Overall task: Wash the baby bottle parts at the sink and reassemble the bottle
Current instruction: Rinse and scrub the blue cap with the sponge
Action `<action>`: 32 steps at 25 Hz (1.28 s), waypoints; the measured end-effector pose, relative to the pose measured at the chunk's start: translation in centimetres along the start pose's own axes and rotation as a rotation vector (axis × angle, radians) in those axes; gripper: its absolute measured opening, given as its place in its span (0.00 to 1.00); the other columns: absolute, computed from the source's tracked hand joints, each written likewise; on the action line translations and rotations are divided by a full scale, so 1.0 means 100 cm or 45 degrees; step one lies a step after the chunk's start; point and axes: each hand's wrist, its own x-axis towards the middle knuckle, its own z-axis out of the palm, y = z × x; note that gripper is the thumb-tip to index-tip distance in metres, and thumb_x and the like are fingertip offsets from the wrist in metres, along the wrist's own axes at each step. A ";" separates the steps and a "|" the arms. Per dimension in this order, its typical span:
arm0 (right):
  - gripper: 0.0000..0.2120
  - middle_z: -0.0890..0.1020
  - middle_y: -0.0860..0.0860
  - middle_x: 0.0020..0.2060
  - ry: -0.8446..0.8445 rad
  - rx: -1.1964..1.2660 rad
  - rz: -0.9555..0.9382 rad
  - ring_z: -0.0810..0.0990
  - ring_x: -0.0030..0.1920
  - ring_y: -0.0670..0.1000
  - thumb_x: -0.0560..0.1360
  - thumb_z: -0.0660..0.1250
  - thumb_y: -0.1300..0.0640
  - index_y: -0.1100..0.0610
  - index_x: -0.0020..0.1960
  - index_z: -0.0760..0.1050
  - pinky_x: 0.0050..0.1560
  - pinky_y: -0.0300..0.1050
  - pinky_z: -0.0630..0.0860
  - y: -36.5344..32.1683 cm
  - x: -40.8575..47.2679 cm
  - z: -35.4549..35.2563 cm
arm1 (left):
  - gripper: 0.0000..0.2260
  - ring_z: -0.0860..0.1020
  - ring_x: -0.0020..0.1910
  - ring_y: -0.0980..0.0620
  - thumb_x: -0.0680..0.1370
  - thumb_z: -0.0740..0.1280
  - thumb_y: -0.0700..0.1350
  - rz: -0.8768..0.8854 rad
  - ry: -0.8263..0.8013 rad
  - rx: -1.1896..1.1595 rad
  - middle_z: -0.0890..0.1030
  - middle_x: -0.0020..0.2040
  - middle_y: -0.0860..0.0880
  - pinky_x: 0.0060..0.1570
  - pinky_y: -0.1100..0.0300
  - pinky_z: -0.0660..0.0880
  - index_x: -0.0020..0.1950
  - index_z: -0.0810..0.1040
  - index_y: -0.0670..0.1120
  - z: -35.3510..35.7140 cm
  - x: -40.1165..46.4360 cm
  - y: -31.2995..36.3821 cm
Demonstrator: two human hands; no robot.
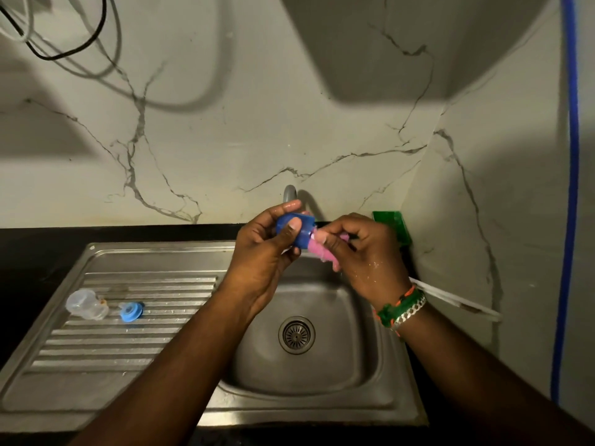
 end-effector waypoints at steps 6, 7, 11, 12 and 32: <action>0.06 0.82 0.56 0.31 0.033 0.141 0.165 0.77 0.25 0.51 0.77 0.72 0.60 0.60 0.42 0.81 0.29 0.45 0.76 0.003 -0.010 0.004 | 0.14 0.84 0.52 0.48 0.73 0.72 0.40 0.041 -0.064 0.062 0.84 0.57 0.42 0.48 0.56 0.82 0.58 0.82 0.47 0.000 -0.009 -0.006; 0.07 0.82 0.58 0.31 0.003 0.157 0.183 0.77 0.24 0.52 0.77 0.72 0.60 0.61 0.41 0.80 0.28 0.45 0.75 0.002 -0.012 0.006 | 0.16 0.84 0.54 0.47 0.72 0.72 0.40 0.065 -0.067 0.054 0.84 0.58 0.40 0.51 0.55 0.82 0.60 0.81 0.46 -0.002 -0.007 -0.003; 0.09 0.82 0.61 0.34 0.099 0.348 0.327 0.75 0.23 0.53 0.78 0.71 0.60 0.62 0.40 0.79 0.25 0.39 0.70 -0.004 -0.007 0.005 | 0.18 0.83 0.52 0.48 0.73 0.71 0.40 0.000 -0.060 -0.016 0.86 0.55 0.44 0.49 0.56 0.79 0.63 0.80 0.45 0.001 -0.009 -0.005; 0.10 0.82 0.58 0.32 0.140 0.304 0.307 0.75 0.22 0.52 0.78 0.71 0.60 0.60 0.39 0.79 0.25 0.38 0.70 -0.002 -0.007 0.005 | 0.18 0.83 0.51 0.49 0.73 0.71 0.40 0.014 -0.071 0.004 0.86 0.54 0.45 0.48 0.57 0.80 0.63 0.80 0.45 0.003 -0.010 -0.005; 0.11 0.81 0.44 0.47 -0.118 -0.444 -0.093 0.81 0.46 0.46 0.78 0.67 0.40 0.44 0.56 0.79 0.43 0.51 0.79 -0.009 -0.021 -0.001 | 0.20 0.81 0.52 0.44 0.79 0.67 0.51 -0.171 0.109 -0.100 0.83 0.58 0.39 0.55 0.44 0.78 0.68 0.79 0.45 0.008 -0.008 -0.018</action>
